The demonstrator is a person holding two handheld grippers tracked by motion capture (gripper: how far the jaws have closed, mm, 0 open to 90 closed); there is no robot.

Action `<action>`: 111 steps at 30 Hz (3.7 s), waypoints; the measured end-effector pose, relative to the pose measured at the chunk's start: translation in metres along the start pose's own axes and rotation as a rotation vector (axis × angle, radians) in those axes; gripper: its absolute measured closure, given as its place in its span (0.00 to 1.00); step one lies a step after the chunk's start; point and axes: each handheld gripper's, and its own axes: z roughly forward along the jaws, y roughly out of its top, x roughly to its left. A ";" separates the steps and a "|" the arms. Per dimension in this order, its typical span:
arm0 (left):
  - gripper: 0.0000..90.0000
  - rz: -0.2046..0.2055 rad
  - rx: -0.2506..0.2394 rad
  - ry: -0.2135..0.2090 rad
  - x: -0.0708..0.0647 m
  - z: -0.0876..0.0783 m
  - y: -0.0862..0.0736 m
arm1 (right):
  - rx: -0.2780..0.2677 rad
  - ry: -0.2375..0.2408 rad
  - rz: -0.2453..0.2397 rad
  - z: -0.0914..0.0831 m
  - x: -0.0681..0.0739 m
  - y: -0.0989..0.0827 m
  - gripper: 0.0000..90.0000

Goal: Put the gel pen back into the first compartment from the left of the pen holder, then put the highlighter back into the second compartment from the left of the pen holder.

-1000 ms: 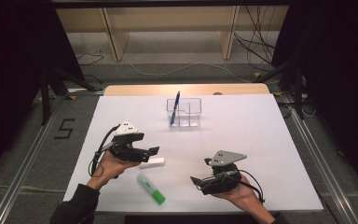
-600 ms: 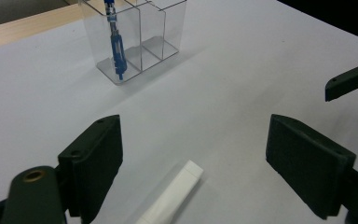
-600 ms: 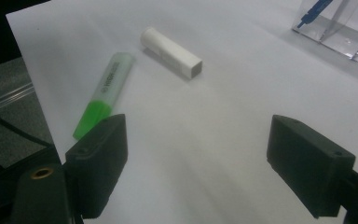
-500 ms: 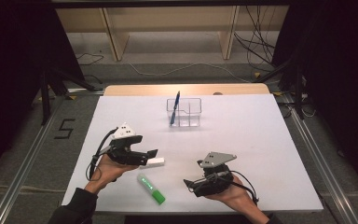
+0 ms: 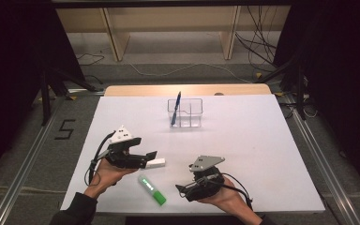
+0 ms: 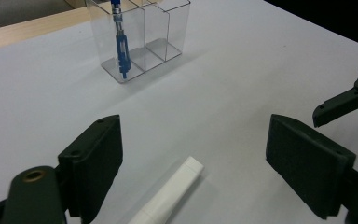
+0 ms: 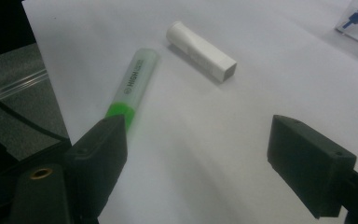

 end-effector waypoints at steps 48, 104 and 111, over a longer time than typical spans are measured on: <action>0.18 -0.060 -0.054 0.073 0.012 -0.002 -0.010 | 0.238 0.077 -0.124 0.080 0.047 0.035 0.29; 0.18 -0.067 -0.043 0.087 0.016 -0.001 -0.012 | 0.474 0.092 -0.214 0.102 0.048 0.048 0.68; 0.18 -0.070 -0.044 0.089 0.016 -0.001 -0.012 | 0.504 0.091 -0.248 0.100 0.046 0.048 0.75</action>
